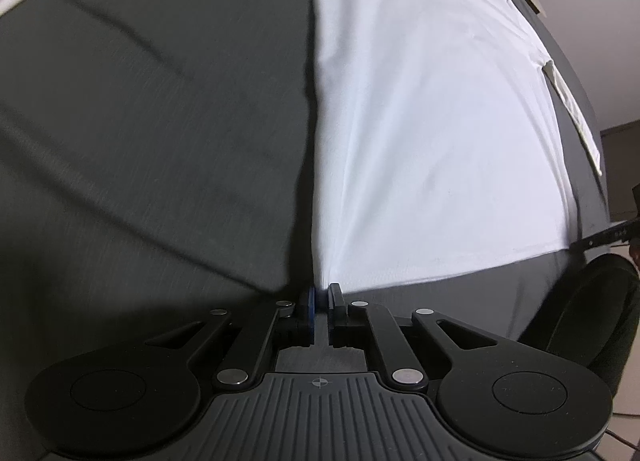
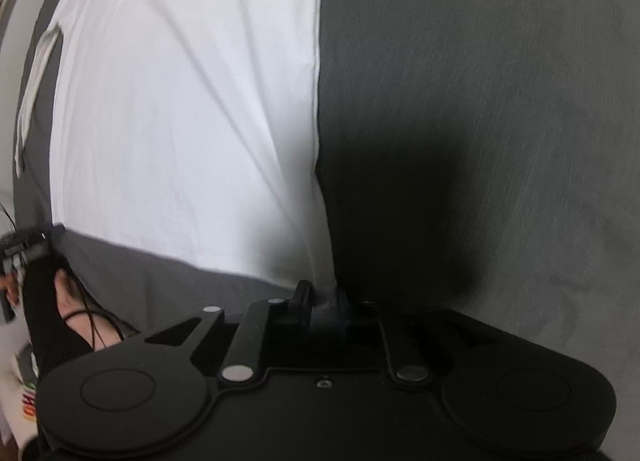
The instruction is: Fold clothes
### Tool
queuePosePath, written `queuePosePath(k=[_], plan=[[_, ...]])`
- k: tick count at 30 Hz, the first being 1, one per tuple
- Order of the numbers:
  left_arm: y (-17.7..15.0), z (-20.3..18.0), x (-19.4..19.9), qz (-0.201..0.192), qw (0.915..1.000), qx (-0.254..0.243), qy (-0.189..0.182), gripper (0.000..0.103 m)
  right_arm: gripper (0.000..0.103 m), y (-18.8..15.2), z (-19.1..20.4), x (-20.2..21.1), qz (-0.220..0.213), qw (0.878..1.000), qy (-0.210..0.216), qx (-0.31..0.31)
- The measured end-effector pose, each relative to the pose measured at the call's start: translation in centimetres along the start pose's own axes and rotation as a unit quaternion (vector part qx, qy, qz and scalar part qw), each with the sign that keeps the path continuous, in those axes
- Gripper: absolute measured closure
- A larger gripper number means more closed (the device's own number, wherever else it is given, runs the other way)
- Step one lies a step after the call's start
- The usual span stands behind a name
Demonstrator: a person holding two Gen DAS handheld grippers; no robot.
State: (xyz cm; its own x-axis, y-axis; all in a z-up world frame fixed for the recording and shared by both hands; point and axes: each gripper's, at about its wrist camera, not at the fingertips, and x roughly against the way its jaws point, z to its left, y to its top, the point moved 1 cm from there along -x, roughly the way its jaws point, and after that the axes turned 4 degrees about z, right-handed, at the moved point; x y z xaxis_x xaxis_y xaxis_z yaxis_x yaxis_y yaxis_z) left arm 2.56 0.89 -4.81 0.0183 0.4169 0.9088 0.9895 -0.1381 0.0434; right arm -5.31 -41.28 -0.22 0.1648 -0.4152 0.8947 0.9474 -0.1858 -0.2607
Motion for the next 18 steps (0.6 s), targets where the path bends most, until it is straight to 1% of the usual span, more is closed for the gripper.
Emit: queuePosePath(k=[1, 2, 4, 5, 7, 8, 9, 10, 12, 13, 14, 15, 16, 17, 18], plan=[[-0.1, 0.4, 0.2, -0.001, 1.0, 0.005, 0.0, 0.097, 0.081, -0.1, 0.2, 0.2, -0.002, 1.0, -0.003, 0.004], [-0.2, 0.7, 0.4, -0.002, 0.9999, 0.01, 0.003, 0.097, 0.073, -0.2, 0.4, 0.6, -0.007, 1.0, -0.006, 0.008], [-0.6, 1.6, 1.2, -0.007, 0.9996, 0.022, 0.014, 0.092, 0.066, -0.3, 1.0, 1.7, -0.024, 0.999, -0.017, 0.018], [-0.8, 2.2, 1.8, -0.014, 0.9993, 0.03, 0.017, 0.092, 0.065, -0.4, 1.4, 2.4, -0.035, 0.999, -0.018, 0.022], [-1.1, 3.5, 3.4, -0.038, 0.9981, 0.048, 0.006, 0.092, 0.065, -0.5, 2.2, 4.0, -0.063, 0.997, -0.02, 0.032], [-1.3, 4.3, 4.4, -0.059, 0.9962, 0.064, -0.005, 0.092, 0.065, -0.7, 3.1, 5.0, -0.088, 0.995, -0.021, 0.042], [-1.6, 5.2, 5.4, -0.087, 0.9923, 0.086, -0.019, 0.091, 0.065, -1.1, 4.3, 6.1, -0.117, 0.991, -0.025, 0.057], [-2.0, 6.1, 6.3, -0.116, 0.9863, 0.111, -0.037, 0.091, 0.062, -1.6, 5.7, 7.0, -0.147, 0.986, -0.028, 0.073], [-2.7, 7.7, 7.7, -0.171, 0.9705, 0.154, -0.07, 0.091, 0.054, -3.0, 9.3, 8.6, -0.208, 0.971, -0.037, 0.11], [-3.2, 8.2, 8.0, -0.194, 0.9626, 0.171, -0.082, 0.091, 0.043, -3.9, 11.3, 9.3, -0.239, 0.962, -0.033, 0.126], [-3.6, 8.8, 8.3, -0.216, 0.9537, 0.187, -0.094, 0.091, 0.034, -4.8, 13.3, 9.9, -0.268, 0.954, -0.02, 0.132], [-4.0, 9.3, 8.5, -0.237, 0.9451, 0.2, -0.104, 0.091, 0.029, -5.4, 15.1, 10.6, -0.295, 0.947, -0.002, 0.129], [-4.2, 9.3, 8.2, -0.248, 0.9409, 0.205, -0.106, 0.091, 0.02, -6.0, 16.8, 11.3, -0.321, 0.938, 0.016, 0.127], [-4.4, 9.3, 7.9, -0.26, 0.9366, 0.209, -0.108, 0.091, 0.015, -6.5, 18.7, 12.1, -0.341, 0.932, 0.041, 0.12], [-4.6, 9.2, 7.5, -0.269, 0.9327, 0.212, -0.111, 0.091, 0.013, -6.9, 20.6, 13.0, -0.356, 0.925, 0.073, 0.109]])
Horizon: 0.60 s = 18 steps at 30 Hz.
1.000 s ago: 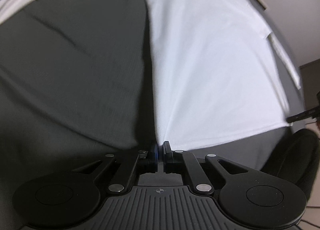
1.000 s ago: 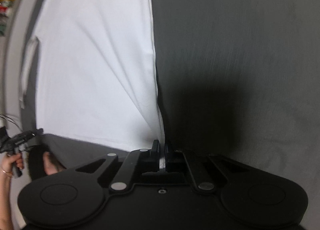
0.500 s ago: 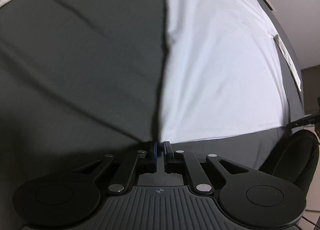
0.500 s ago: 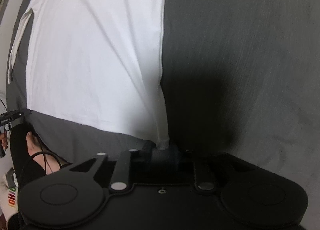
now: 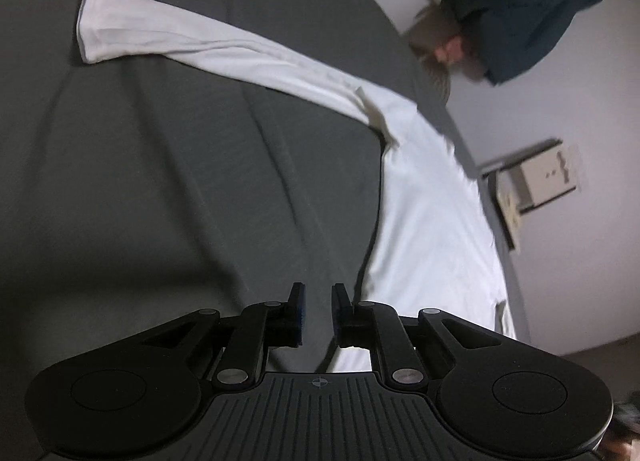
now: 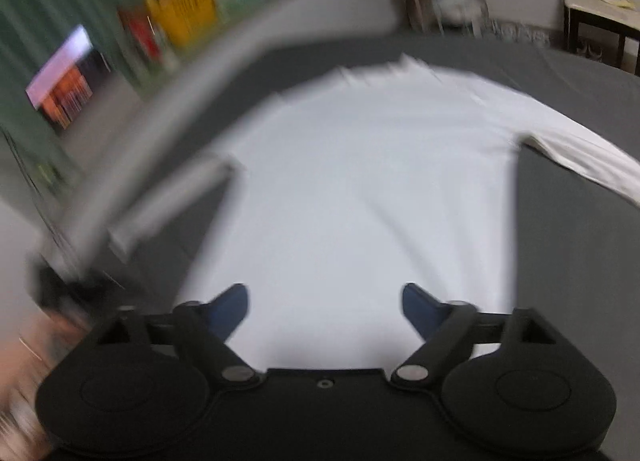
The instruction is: Fold clothes
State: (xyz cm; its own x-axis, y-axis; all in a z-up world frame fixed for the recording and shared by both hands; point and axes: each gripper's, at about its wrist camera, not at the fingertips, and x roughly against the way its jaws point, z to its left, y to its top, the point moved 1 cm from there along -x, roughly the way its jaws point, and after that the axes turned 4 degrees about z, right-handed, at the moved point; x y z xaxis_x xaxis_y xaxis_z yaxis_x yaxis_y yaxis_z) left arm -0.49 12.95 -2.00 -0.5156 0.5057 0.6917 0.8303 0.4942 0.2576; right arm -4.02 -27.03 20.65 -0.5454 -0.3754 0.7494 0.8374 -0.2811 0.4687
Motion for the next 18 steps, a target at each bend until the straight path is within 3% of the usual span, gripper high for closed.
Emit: queuePosePath(k=[2, 4, 10, 13, 18], plan=[[-0.8, -0.2, -1.0, -0.005, 0.9999, 0.0, -0.014, 0.091, 0.001, 0.9, 3.2, 2.2, -0.02, 0.999, 0.031, -0.025], [-1.7, -0.7, -2.3, -0.001, 0.9997, -0.006, -0.025, 0.091, 0.0, 1.7, 6.3, 4.8, -0.028, 0.999, 0.037, -0.026], [-2.9, -3.7, -4.7, 0.027, 0.9963, -0.077, -0.026, 0.091, 0.0, -0.2, 15.3, 8.8, -0.058, 0.998, -0.02, 0.003], [-2.8, -3.3, -4.4, 0.027, 0.9972, -0.061, -0.032, 0.091, 0.0, -1.3, 17.6, 9.9, -0.076, 0.996, -0.034, 0.023], [-3.1, -2.1, -3.7, 0.016, 0.9982, -0.017, -0.056, 0.091, 0.0, -2.6, 19.3, 9.3, -0.081, 0.995, -0.017, 0.061]])
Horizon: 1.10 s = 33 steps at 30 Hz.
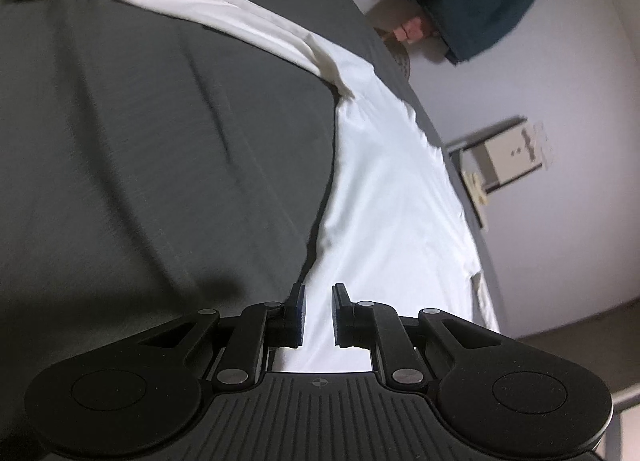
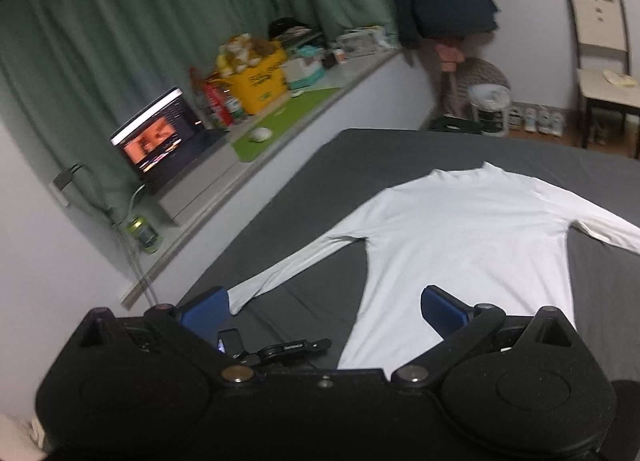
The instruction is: Fold clothes
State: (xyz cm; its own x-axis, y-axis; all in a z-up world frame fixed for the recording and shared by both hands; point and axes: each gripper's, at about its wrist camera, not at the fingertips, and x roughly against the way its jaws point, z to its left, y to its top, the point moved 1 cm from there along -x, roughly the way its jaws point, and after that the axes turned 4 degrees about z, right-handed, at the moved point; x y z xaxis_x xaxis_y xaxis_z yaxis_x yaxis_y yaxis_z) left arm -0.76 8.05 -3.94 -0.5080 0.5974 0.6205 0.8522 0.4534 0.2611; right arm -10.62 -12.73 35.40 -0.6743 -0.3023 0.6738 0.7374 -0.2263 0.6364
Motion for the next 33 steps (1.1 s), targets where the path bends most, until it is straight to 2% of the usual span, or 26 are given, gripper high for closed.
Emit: queuePosePath(k=[5, 10, 17, 22, 26, 30, 33], plan=[[-0.2, 0.4, -0.6, -0.004, 0.9998, 0.017, -0.009, 0.091, 0.0, 0.2, 2.6, 0.0, 0.03, 0.998, 0.046, 0.041], [-0.1, 0.4, -1.0, 0.0, 0.9998, 0.019, -0.009, 0.091, 0.0, 0.5, 3.2, 2.1, -0.02, 0.995, 0.088, 0.05], [-0.2, 0.8, -0.8, -0.002, 0.9994, 0.032, -0.015, 0.091, 0.0, 1.1, 3.7, 4.2, -0.057, 0.991, 0.106, 0.063], [-0.1, 0.9, -1.0, -0.001, 0.9992, 0.038, -0.015, 0.091, 0.0, 1.6, 3.5, 4.5, -0.054, 0.991, 0.117, 0.046], [0.0, 1.0, -1.2, -0.001, 0.999, 0.042, -0.016, 0.091, 0.0, 1.5, 3.5, 5.1, -0.072, 0.989, 0.115, 0.052], [0.0, 1.0, -1.1, -0.006, 0.9989, 0.042, -0.02, 0.091, 0.0, 1.5, 2.7, 4.2, -0.056, 0.992, 0.109, 0.032], [0.0, 0.9, -0.5, -0.022, 0.9987, 0.037, -0.026, 0.091, 0.0, 1.7, 0.6, 2.1, -0.044, 0.994, 0.098, 0.001]])
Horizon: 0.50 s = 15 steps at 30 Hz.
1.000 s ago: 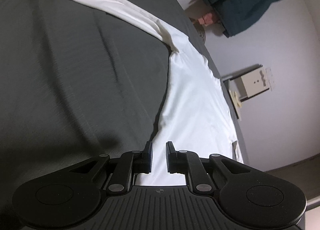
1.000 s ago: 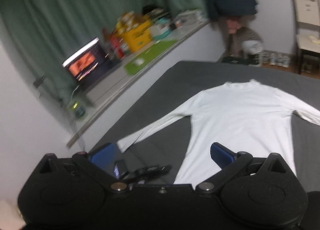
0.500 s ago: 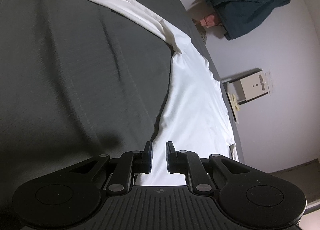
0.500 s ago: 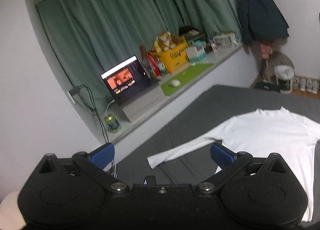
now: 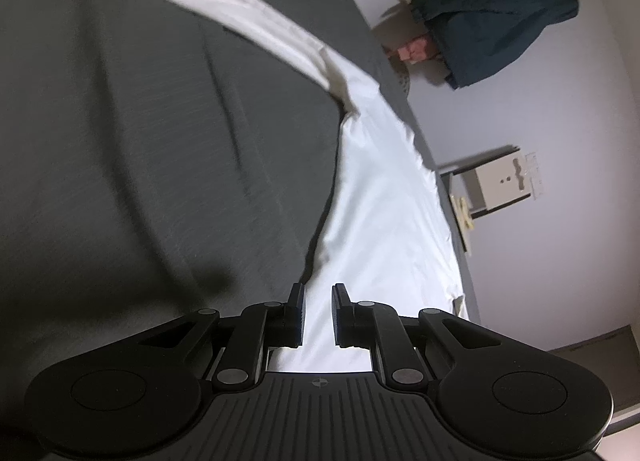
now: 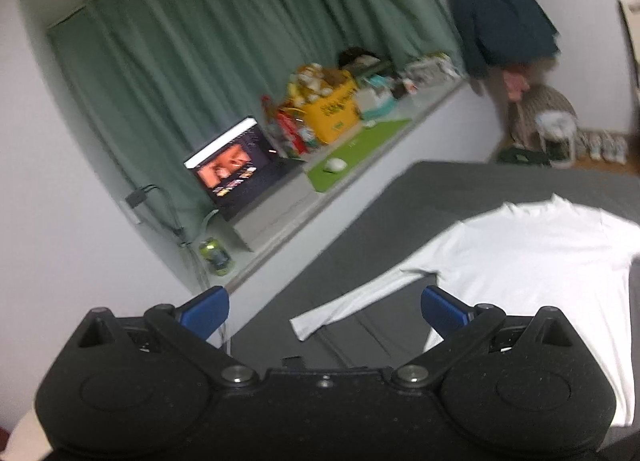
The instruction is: Fold clothes
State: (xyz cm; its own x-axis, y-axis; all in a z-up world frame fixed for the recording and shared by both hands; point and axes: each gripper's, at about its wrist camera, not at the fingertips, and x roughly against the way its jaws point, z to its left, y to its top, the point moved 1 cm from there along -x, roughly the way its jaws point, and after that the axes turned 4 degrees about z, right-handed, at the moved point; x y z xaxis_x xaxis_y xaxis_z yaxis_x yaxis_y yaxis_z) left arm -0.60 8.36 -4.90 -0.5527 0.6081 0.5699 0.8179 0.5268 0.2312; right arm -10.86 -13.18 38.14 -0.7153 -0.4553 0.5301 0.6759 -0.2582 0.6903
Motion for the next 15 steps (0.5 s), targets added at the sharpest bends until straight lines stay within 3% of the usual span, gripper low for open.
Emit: queuePosePath(k=[6, 9, 12, 15], plan=[[0.9, 0.6, 2.6, -0.081, 0.9966, 0.012, -0.002, 0.091, 0.0, -3.0, -10.2, -8.5, 0.04, 0.998, -0.042, -0.025], [2.7, 1.2, 4.3, -0.121, 0.9922, -0.004, 0.029, 0.091, 0.0, -5.9, -16.7, -14.6, 0.069, 0.995, -0.066, -0.015], [5.0, 2.1, 6.4, -0.171, 0.9829, -0.011, 0.069, 0.091, 0.0, -8.4, -22.4, -19.8, 0.065, 0.989, -0.13, 0.005], [7.5, 3.9, 8.3, -0.222, 0.9711, 0.012, 0.085, 0.091, 0.0, -10.0, -26.9, -23.3, 0.046, 0.986, -0.159, -0.001]])
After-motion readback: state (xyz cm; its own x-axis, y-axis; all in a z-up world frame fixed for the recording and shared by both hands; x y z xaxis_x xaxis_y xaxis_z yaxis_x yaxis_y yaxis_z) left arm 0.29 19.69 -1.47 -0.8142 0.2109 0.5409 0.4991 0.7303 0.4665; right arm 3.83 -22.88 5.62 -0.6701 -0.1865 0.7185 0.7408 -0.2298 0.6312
